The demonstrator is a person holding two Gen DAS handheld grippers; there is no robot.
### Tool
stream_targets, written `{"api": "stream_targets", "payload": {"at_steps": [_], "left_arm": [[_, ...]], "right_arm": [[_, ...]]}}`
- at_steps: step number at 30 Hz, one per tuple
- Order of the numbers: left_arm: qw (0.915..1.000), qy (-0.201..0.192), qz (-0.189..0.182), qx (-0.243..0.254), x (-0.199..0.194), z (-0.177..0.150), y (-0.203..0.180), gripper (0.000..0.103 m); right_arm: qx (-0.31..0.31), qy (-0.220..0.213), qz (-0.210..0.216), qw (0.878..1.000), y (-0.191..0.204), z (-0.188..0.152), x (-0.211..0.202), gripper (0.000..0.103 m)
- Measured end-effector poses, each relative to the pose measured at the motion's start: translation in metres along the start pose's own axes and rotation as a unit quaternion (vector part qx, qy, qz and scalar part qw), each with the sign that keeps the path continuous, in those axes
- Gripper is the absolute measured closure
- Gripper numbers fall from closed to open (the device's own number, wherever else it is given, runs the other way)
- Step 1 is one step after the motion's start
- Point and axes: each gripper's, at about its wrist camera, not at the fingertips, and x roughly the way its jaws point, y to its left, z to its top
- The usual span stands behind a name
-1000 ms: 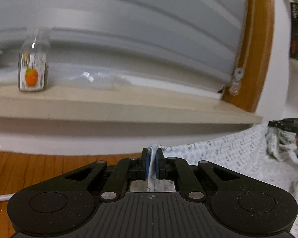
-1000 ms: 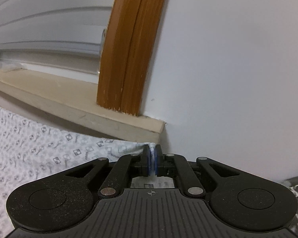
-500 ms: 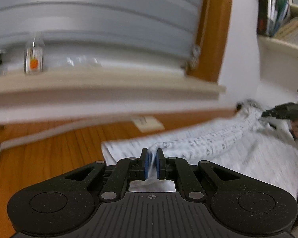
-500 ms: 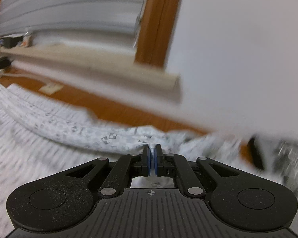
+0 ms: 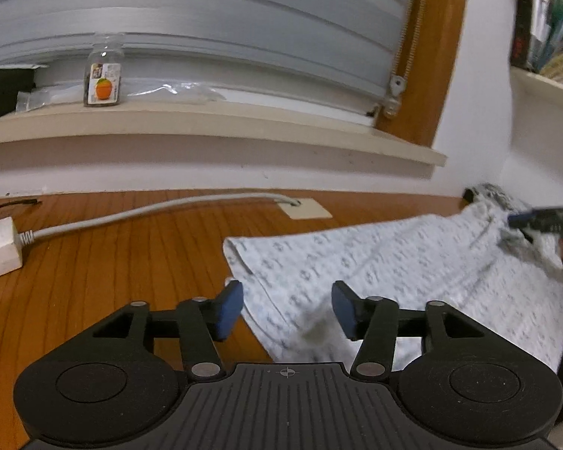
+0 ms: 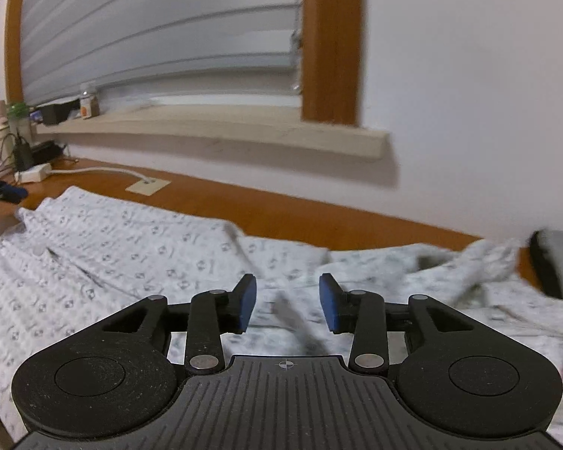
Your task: Fold clothes
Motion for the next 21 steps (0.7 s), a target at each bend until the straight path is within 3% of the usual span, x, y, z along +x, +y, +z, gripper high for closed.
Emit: {"api": "stream_targets", "payload": {"at_steps": [2, 4, 6, 12, 17, 21], "left_arm": [[0.9999, 0.002, 0.005, -0.013, 0.008, 0.004, 0.006, 0.047], [0.9996, 0.005, 0.011, -0.026, 0.015, 0.006, 0.014, 0.054], [0.9992, 0.008, 0.014, -0.035, 0.021, 0.008, 0.023, 0.074], [0.9986, 0.015, 0.05, -0.006, 0.016, 0.011, 0.033, 0.074], [0.9979, 0.032, 0.056, 0.005, 0.015, 0.005, 0.034, 0.074], [0.9976, 0.041, 0.055, 0.009, 0.018, -0.001, 0.033, 0.072]], "right_arm": [[-0.002, 0.007, 0.003, 1.0, 0.006, -0.003, 0.014, 0.063], [-0.003, 0.014, 0.007, 1.0, 0.011, -0.005, 0.028, 0.057], [-0.001, 0.017, 0.009, 1.0, 0.014, -0.009, 0.036, 0.057], [-0.041, 0.009, -0.004, 0.999, 0.039, -0.001, 0.041, 0.058], [-0.08, 0.015, 0.038, 0.996, 0.089, 0.026, 0.072, 0.058], [-0.119, 0.012, 0.103, 0.988, 0.153, 0.047, 0.102, 0.06]]}}
